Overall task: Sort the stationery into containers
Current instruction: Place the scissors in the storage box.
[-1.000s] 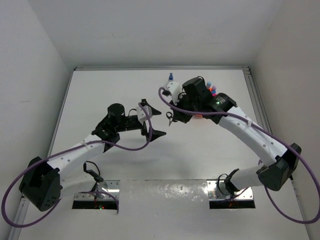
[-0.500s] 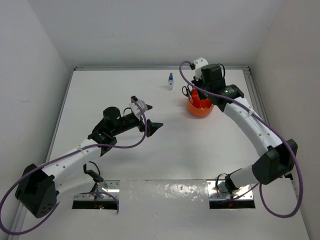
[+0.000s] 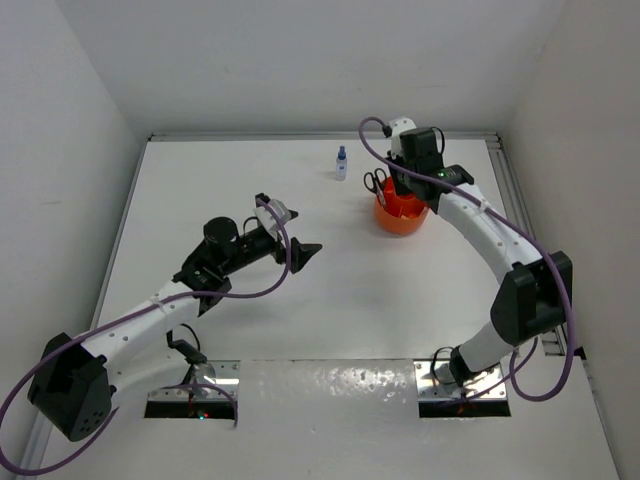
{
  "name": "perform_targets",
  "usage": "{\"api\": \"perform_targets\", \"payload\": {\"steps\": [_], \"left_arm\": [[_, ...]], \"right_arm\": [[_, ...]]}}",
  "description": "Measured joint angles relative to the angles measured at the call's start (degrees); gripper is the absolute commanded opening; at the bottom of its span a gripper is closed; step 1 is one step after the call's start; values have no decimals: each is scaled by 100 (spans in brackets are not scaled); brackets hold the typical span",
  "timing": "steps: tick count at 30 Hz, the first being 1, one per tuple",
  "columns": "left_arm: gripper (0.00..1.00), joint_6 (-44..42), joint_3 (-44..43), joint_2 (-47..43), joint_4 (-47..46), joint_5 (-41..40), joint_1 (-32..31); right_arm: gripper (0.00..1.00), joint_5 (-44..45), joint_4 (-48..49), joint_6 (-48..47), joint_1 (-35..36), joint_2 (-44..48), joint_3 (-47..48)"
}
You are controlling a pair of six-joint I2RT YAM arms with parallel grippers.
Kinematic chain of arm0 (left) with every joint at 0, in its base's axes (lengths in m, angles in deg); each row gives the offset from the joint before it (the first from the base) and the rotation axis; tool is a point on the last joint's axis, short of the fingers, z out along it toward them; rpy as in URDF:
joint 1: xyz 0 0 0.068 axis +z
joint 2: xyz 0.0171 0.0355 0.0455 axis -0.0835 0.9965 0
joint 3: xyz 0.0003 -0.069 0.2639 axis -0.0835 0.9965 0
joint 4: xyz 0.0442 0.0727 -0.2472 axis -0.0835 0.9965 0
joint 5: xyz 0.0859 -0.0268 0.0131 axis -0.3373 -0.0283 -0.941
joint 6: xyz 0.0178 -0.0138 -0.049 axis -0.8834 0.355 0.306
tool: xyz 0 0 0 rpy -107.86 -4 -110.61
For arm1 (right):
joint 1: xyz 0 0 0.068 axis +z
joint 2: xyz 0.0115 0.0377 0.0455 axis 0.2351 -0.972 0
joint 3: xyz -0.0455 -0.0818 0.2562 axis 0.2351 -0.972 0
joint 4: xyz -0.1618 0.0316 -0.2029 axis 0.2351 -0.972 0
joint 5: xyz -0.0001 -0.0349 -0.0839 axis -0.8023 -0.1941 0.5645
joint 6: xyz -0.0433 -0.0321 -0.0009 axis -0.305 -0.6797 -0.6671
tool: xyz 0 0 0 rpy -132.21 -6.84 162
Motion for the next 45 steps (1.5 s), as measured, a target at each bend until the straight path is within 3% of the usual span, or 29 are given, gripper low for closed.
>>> {"api": "perform_targets", "payload": {"steps": [22, 45], "left_arm": [[100, 0, 4, 7, -42, -31, 2], [100, 0, 28, 4, -42, -79, 4]], "right_arm": [[0, 573, 361, 92, 575, 691, -234], [0, 470, 522, 562, 175, 2, -1285]]}}
